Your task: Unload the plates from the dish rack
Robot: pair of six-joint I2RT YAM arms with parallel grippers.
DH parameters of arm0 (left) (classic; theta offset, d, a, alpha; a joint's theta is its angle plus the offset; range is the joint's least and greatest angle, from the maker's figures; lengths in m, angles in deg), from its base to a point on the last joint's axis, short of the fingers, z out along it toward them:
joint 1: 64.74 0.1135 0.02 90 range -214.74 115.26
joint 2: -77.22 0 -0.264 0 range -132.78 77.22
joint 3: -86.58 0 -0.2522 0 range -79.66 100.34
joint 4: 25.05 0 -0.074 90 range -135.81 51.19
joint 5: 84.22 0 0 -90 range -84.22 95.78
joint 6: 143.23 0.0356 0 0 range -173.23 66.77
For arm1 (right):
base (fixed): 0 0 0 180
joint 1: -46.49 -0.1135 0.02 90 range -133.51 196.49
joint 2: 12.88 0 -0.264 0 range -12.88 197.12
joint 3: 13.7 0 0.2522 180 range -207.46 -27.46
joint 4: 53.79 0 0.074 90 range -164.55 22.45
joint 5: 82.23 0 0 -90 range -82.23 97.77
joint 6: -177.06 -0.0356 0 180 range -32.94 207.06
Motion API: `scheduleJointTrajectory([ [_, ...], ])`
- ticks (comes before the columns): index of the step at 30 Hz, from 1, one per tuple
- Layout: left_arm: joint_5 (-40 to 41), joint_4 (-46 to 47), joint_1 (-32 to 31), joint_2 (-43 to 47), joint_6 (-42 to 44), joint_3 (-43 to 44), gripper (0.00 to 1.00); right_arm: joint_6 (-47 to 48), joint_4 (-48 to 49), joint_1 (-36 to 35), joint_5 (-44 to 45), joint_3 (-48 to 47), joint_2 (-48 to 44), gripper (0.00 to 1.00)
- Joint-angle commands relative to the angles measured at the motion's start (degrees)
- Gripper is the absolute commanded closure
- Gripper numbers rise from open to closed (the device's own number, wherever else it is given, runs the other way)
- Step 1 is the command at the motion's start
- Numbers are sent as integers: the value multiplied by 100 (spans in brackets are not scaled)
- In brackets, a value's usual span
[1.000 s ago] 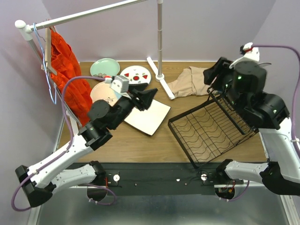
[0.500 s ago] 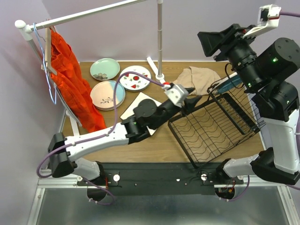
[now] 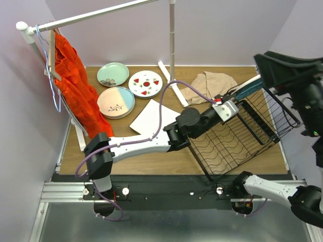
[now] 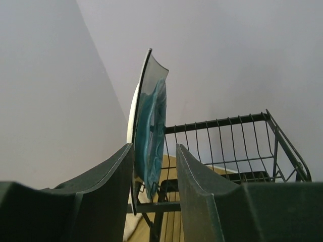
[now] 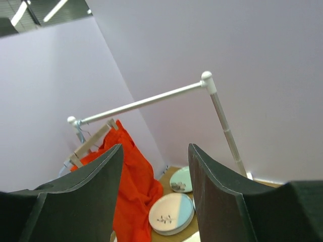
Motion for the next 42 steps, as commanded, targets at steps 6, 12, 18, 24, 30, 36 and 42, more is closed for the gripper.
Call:
scheduleJointTrajectory([
  [6,-334,578,-166,-828,859,763,52,-21,414,15,215,571,-780,37],
  [12,70,464,-157,-1373,991,1378,53,-12,591,15,338,923,-1054,37],
  [18,404,104,-113,-1909,877,2098,53,5,600,15,469,1063,-1194,37],
  [24,439,-63,18,-2191,745,2476,52,-3,626,15,514,1160,-1361,37],
  [30,623,-81,89,-2366,798,2635,49,14,661,15,602,1231,-1423,37],
  [36,616,-98,185,-2402,693,2697,41,58,670,15,646,1231,-1396,37],
  [42,431,-116,212,-2437,622,2688,41,58,679,15,663,1231,-1432,37],
])
